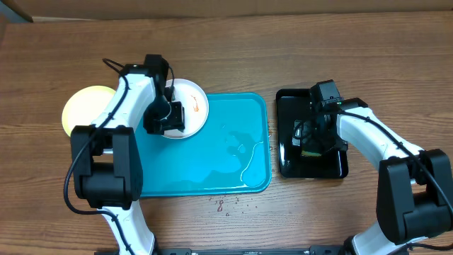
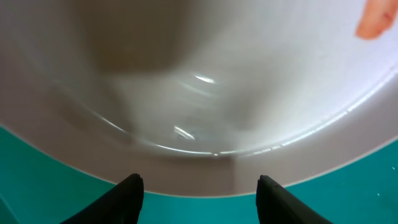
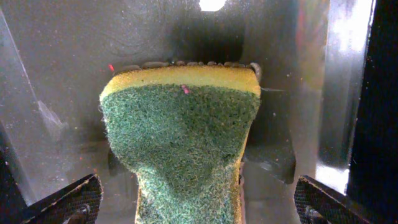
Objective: Clean dirty plates on tray and stack at the side
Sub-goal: 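Slide the stained white plate rightward onto the tray center with left gripper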
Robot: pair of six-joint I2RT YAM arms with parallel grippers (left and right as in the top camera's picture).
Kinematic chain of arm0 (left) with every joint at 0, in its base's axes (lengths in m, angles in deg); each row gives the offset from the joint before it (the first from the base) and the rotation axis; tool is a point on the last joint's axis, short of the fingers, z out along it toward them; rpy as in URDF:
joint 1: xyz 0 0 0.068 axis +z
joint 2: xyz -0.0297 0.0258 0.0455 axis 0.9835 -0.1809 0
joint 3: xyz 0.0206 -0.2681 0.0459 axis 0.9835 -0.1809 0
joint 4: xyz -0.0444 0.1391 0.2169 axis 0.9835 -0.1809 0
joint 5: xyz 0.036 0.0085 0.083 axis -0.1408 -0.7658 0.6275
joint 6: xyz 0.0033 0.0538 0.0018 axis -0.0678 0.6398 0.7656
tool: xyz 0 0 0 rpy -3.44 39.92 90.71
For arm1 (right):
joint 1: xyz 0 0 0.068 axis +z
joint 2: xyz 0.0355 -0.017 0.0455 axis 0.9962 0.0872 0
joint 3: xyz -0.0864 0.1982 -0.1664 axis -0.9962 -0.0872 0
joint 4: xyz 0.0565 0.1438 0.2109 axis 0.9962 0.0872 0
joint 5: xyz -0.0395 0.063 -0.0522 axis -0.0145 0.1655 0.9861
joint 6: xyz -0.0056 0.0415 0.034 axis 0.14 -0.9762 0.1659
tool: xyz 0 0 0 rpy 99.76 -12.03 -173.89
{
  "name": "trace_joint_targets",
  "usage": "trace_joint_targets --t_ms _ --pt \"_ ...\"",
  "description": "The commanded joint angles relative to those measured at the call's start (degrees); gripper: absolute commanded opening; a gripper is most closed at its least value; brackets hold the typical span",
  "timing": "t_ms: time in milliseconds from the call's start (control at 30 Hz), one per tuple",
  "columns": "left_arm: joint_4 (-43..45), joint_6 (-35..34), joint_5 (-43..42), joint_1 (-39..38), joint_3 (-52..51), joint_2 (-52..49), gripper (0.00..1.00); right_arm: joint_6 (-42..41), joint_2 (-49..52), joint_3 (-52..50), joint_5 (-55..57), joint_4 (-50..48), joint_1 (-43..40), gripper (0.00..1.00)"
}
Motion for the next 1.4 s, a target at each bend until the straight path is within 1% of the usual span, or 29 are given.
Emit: trace_joint_targets --t_ms 0,67,100,167,233,300,367,533,733,867,933,1100,1200,1367 --pt "-0.66 1.14 -2.58 -2.56 0.04 -0.26 0.60 -0.04 -1.09 -0.26 0.39 -0.17 -0.11 1.00" --pt "-0.35 1.40 -2.51 -4.07 -0.11 -0.26 0.59 -0.04 -1.09 -0.24 0.39 -0.17 -0.11 1.00" --pt "-0.07 1.55 -2.49 -4.92 -0.11 -0.26 0.56 -0.04 -1.09 -0.24 0.42 -0.17 -0.11 1.00" --pt "0.57 1.51 -2.47 -6.34 -0.11 -0.26 0.44 -0.04 -1.09 -0.24 0.42 -0.17 -0.11 1.00" --pt "1.66 1.49 -2.16 -7.39 -0.09 -0.26 0.26 -0.04 -1.09 -0.24 0.42 -0.17 -0.11 1.00" --pt "3.04 0.57 0.20 -7.72 -0.07 -0.26 0.04 -0.04 -1.09 -0.24 0.42 -0.17 -0.11 1.00" --pt "4.59 -2.03 2.27 -7.50 -0.07 -0.26 0.04 -0.04 -1.09 -0.24 0.42 -0.17 -0.11 1.00" --pt "7.93 -8.00 0.85 -5.97 -0.09 -0.26 0.04 -0.04 -1.09 -0.26 0.42 -0.17 -0.11 1.00" --pt "8.55 -8.66 2.01 -7.21 -0.87 -0.28 0.04 -0.04 -1.09 -0.24 0.42 -0.17 -0.11 1.00" --pt "10.62 -10.21 6.60 -8.87 -4.04 -0.28 0.04 -0.04 -1.09 -0.24 0.42 -0.17 -0.11 1.00" --pt "11.80 -10.58 6.71 -9.33 -5.55 -0.28 0.04 -0.04 -1.09 -0.26 0.42 -0.17 -0.11 1.00" --pt "12.52 -10.34 0.52 -10.32 -7.21 -0.28 0.04 -0.04 -1.09 -0.24 0.39 -0.17 -0.11 1.00" --pt "12.35 -8.37 -6.10 -11.04 -7.19 -0.28 0.04 -0.04 -1.09 -0.24 0.42 -0.17 -0.11 1.00" --pt "12.17 -6.21 -14.14 -13.38 -7.15 -0.26 0.04 -0.04 -1.09 -0.26 0.42 -0.17 -0.11 1.00"
